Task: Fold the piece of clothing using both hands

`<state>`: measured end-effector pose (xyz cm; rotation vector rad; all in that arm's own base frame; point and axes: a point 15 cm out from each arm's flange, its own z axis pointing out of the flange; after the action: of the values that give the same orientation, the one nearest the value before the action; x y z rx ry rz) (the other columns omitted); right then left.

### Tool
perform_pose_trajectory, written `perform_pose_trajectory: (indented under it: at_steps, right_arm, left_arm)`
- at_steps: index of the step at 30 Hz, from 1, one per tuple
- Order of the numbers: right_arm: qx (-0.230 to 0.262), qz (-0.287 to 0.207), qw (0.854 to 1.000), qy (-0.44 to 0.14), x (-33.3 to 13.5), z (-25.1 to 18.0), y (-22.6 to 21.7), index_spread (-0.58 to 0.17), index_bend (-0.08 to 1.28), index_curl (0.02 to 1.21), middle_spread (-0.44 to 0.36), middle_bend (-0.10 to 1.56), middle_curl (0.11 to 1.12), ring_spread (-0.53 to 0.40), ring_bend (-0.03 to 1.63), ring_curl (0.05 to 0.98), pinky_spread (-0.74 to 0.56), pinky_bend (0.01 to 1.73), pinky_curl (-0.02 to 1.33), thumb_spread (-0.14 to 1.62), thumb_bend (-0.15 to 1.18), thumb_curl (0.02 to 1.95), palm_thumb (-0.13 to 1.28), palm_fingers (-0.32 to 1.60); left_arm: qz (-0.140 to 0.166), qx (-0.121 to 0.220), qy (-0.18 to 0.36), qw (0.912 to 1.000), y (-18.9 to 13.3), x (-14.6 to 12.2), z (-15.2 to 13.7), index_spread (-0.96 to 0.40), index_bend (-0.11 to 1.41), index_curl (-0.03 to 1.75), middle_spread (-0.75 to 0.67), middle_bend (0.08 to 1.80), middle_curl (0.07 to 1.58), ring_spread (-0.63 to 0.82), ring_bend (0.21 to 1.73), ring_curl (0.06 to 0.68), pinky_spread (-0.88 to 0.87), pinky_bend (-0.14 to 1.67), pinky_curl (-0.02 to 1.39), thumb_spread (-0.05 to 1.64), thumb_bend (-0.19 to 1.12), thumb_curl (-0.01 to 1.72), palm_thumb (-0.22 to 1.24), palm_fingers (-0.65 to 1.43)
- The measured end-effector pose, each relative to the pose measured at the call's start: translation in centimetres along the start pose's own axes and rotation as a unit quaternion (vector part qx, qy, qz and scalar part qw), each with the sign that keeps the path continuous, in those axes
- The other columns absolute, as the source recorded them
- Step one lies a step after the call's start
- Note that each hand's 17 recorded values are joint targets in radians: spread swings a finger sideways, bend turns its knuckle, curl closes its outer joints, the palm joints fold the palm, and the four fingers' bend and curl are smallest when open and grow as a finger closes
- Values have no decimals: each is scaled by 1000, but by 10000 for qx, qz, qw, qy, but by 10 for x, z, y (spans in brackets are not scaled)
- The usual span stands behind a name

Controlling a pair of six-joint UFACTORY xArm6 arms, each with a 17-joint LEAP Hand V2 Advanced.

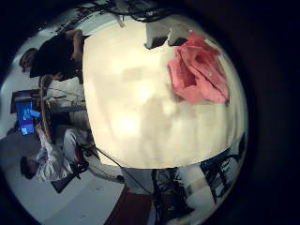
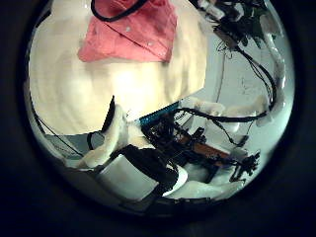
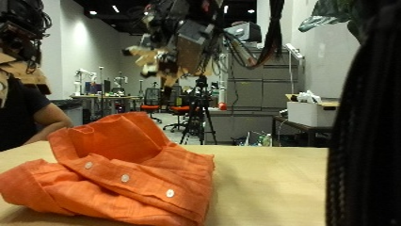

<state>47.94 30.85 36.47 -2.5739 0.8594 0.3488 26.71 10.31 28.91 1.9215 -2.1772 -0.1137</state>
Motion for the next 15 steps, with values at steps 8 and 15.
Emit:
perform_pose_trajectory:
  at_steps: [8,15]
  right_arm:
    - [-1036,808,9906,-384,-41,-60,89,-417,275,403,47,312,390,214,459,253,425,505,410,1128,-39,515,760,-62]
    - [-1511,1414,9767,576,-59,-134,178,-396,216,376,79,232,352,239,331,216,413,374,344,1182,-26,456,679,-10]
  left_arm:
    - [111,133,-42,9998,6,39,-18,200,149,238,389,191,285,583,430,227,524,367,316,1117,-18,356,597,-25]
    - [259,35,20,9997,9,92,-23,199,149,241,388,193,292,576,439,229,525,370,317,1111,-20,358,604,-19]
